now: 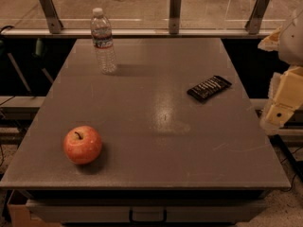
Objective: Knock water bottle over
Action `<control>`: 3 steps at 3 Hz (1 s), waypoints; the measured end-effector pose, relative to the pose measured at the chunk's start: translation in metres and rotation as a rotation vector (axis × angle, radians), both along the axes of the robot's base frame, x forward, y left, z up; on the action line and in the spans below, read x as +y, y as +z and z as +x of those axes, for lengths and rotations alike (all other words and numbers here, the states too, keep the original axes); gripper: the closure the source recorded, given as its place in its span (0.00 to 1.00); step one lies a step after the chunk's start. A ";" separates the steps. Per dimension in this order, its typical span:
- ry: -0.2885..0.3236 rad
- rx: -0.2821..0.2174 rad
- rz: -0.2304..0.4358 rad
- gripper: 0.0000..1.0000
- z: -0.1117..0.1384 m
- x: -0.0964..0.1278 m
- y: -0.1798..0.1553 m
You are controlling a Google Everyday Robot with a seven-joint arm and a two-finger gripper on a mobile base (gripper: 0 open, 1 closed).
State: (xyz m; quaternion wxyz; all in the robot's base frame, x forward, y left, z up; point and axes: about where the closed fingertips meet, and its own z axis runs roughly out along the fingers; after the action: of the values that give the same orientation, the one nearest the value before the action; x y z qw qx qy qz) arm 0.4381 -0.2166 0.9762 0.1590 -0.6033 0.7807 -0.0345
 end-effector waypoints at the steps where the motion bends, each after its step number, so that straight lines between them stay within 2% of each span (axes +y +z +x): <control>1: 0.000 0.000 0.000 0.00 0.000 0.000 0.000; 2: 0.014 -0.003 0.057 0.00 0.015 0.007 -0.003; 3: 0.095 -0.038 0.130 0.00 0.060 0.041 -0.005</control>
Offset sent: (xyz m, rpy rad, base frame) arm 0.0349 0.0150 -0.0115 0.1402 0.0141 0.0330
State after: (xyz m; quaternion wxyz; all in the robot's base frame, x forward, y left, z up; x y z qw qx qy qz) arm 0.4977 -0.1759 0.9711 0.2141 -0.6274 0.7486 0.0124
